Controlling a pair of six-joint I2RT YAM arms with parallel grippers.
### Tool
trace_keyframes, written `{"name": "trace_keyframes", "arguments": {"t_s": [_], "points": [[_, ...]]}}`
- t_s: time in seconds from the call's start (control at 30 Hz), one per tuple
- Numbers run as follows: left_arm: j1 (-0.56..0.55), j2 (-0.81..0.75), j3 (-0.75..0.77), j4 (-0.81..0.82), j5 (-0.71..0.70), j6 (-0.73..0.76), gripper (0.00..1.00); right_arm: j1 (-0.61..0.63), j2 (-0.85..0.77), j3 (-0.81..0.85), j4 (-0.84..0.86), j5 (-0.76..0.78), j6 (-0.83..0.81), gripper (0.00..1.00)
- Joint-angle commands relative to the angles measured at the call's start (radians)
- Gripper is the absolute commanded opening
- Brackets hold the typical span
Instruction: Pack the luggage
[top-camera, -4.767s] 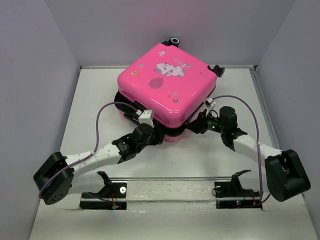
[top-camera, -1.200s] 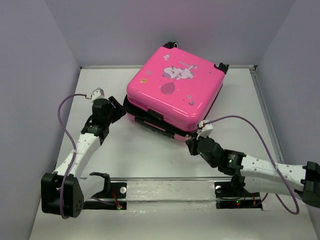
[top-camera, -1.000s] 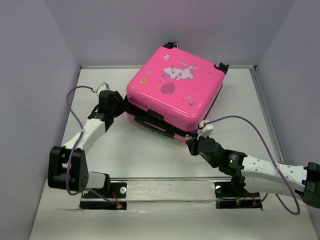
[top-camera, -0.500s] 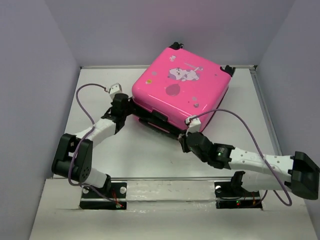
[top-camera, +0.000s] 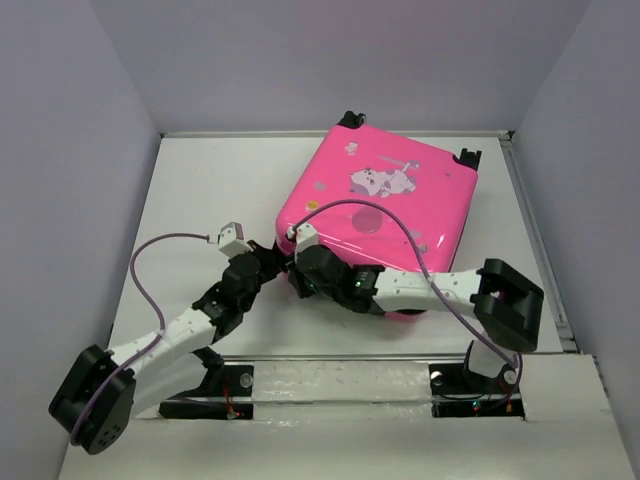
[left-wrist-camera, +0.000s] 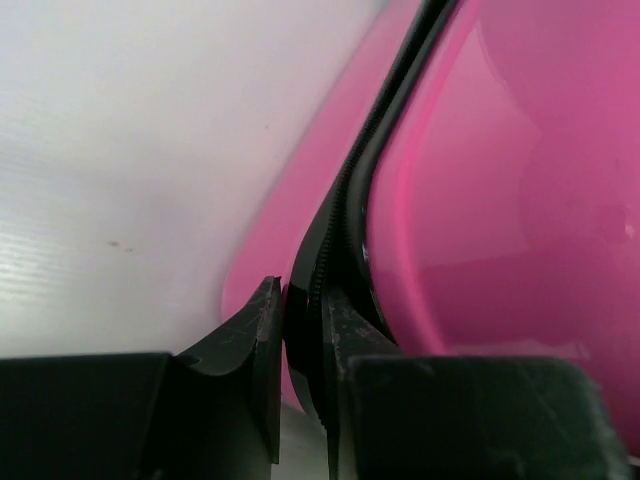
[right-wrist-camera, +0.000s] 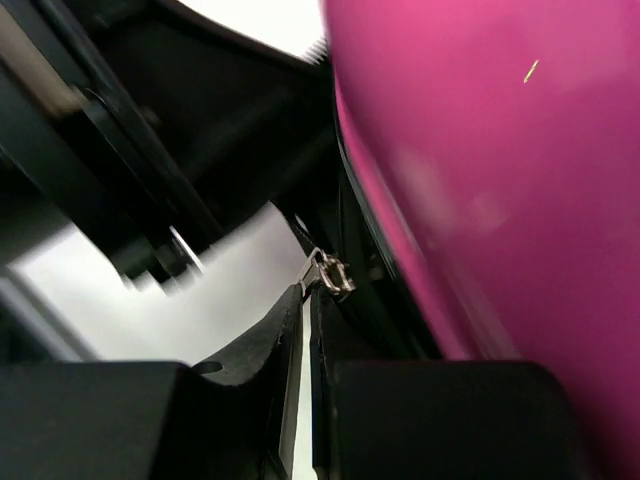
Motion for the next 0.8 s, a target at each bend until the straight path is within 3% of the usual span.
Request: {"name": "trace_keyframes", "arguments": {"t_s": [0.0,0.1,0.13,0.2,0.23,0.33,0.47,0.63,0.77], "points": [[-0.088,-0.156,-0.076,-0.060,0.243,-0.078,0.06,0.023,0.086,0.155,0.217,-0.186,-0.017,0.07],[-0.088,-0.196,-0.079,-0.097,0.232,-0.071,0.06,0.032,0.061,0.143,0.159,-0.201,0.006,0.10],[-0.088,-0.198,-0.077,-0.101,0.233,-0.066,0.06,0.041,0.026,0.147,0.113,-0.201,0.018,0.33],[-0.090,-0.198,-0.071,-0.123,0.210,-0.060,0.06,0.060,-0.025,0.188,-0.098,-0.162,0.028,0.62],[-0.088,-0.204,-0.068,-0.137,0.203,-0.051,0.06,0.070,-0.051,0.205,-0.163,-0.151,0.037,0.81],[-0.088,-0.224,-0.056,-0.160,0.175,-0.044,0.06,0.070,-0.193,0.224,-0.329,-0.078,0.045,0.97],[-0.090,-0.232,-0.037,-0.170,0.166,-0.028,0.06,-0.006,-0.426,0.175,-0.453,0.126,0.083,1.00],[-0.096,-0.236,-0.025,-0.174,0.178,-0.008,0.06,-0.427,-0.751,0.054,-0.649,0.323,0.161,1.00],[-0.111,-0.232,-0.014,-0.181,0.163,0.012,0.06,-0.754,-0.865,-0.040,-0.682,0.276,0.102,1.00]]}}
